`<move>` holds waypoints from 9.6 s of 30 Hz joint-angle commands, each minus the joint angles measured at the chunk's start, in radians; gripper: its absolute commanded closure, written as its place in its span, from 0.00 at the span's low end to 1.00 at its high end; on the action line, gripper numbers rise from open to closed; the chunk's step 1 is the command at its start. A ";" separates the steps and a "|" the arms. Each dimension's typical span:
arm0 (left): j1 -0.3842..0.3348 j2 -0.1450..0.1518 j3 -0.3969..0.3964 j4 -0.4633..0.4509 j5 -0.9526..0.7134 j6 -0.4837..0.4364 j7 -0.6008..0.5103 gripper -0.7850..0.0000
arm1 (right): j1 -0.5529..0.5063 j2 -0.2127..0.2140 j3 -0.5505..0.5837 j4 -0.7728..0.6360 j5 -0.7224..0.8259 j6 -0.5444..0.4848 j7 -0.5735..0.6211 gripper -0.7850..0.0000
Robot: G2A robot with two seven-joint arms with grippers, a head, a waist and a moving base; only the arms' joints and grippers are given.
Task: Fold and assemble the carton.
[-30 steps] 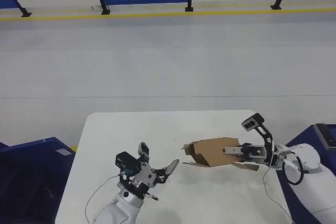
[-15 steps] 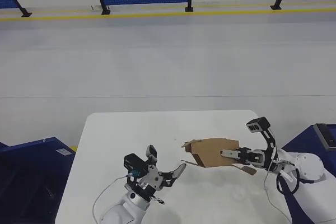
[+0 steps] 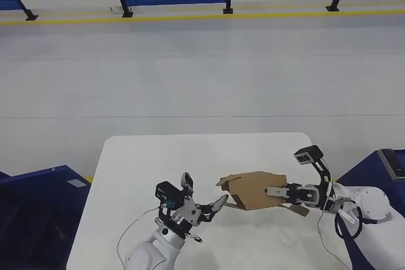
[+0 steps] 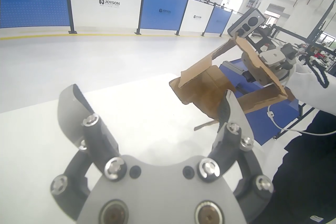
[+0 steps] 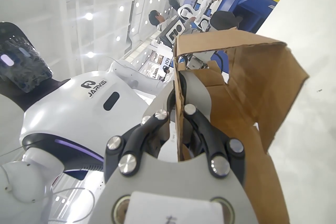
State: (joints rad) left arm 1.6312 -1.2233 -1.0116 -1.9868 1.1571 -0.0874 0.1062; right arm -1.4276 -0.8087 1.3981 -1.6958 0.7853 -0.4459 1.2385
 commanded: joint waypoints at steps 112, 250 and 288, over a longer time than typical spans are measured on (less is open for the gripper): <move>0.154 0.076 -0.296 -0.065 -1.099 -0.261 -0.407 0.00 | 0.304 -0.177 -0.382 0.357 0.721 0.663 0.171 1.00; 0.101 0.005 -0.146 -0.050 -0.643 0.003 -0.099 0.00 | 0.155 -0.226 -0.156 0.267 0.238 0.308 0.120 1.00; -0.017 -0.007 -0.162 0.046 -0.535 -0.205 -0.018 0.00 | 0.293 -0.227 -0.443 0.450 0.618 0.826 0.202 1.00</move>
State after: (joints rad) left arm 1.6186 -1.2299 -1.1754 -1.9450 0.6126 -0.2898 0.0855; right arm -1.1396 -1.0401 0.9649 -1.2482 1.4084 0.3813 1.4389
